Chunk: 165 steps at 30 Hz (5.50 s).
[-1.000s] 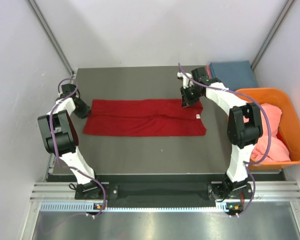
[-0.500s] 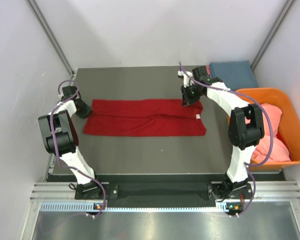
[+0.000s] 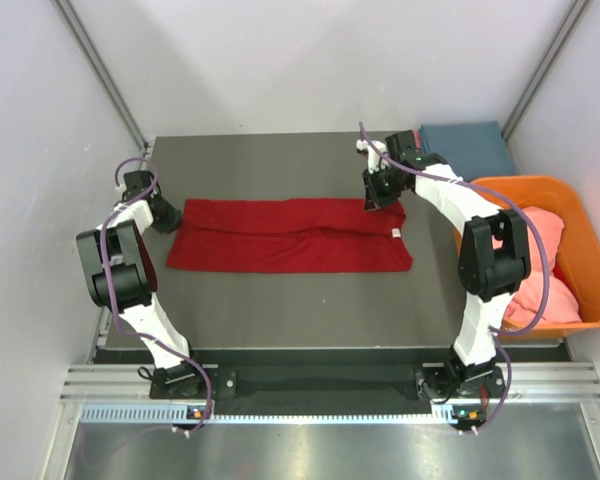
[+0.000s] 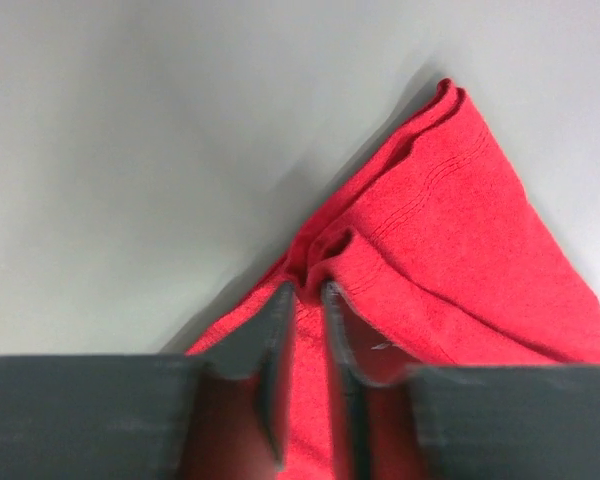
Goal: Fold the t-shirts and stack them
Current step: Fold the tshirt
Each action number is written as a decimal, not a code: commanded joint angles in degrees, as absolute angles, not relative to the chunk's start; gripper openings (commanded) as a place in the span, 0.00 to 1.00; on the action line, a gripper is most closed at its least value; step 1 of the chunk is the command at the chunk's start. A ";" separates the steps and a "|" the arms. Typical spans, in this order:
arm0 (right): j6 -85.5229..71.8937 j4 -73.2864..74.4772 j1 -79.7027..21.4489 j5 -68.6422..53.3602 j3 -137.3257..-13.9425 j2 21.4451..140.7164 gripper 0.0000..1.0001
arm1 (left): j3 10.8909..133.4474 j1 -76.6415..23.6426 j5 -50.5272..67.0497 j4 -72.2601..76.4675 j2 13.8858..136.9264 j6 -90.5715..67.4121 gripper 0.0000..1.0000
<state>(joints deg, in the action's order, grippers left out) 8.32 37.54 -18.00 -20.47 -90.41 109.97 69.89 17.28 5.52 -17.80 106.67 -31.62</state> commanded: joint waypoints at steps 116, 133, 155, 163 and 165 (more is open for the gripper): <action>13.45 -4.75 -30.15 13.45 -52.74 83.32 0.00 | 78.40 22.06 25.93 -12.83 113.03 -25.31 0.00; 11.69 -0.71 -33.40 15.29 -50.01 83.67 0.00 | 79.10 23.11 23.73 -18.37 114.87 -24.26 0.00; 8.35 4.56 -38.67 16.87 -48.08 81.29 0.00 | 80.42 23.12 21.53 -20.92 115.58 -23.91 0.00; 5.98 8.61 -39.99 17.40 -47.29 83.76 0.00 | 80.95 23.20 20.39 -21.97 115.58 -23.64 0.00; 5.98 9.14 -40.17 18.02 -47.46 84.02 0.00 | 81.04 23.12 20.56 -22.06 115.75 -23.82 0.00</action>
<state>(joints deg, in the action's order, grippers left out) 7.40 7.49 -39.27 16.08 -47.33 83.88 78.91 22.68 21.50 -21.34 115.66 -24.71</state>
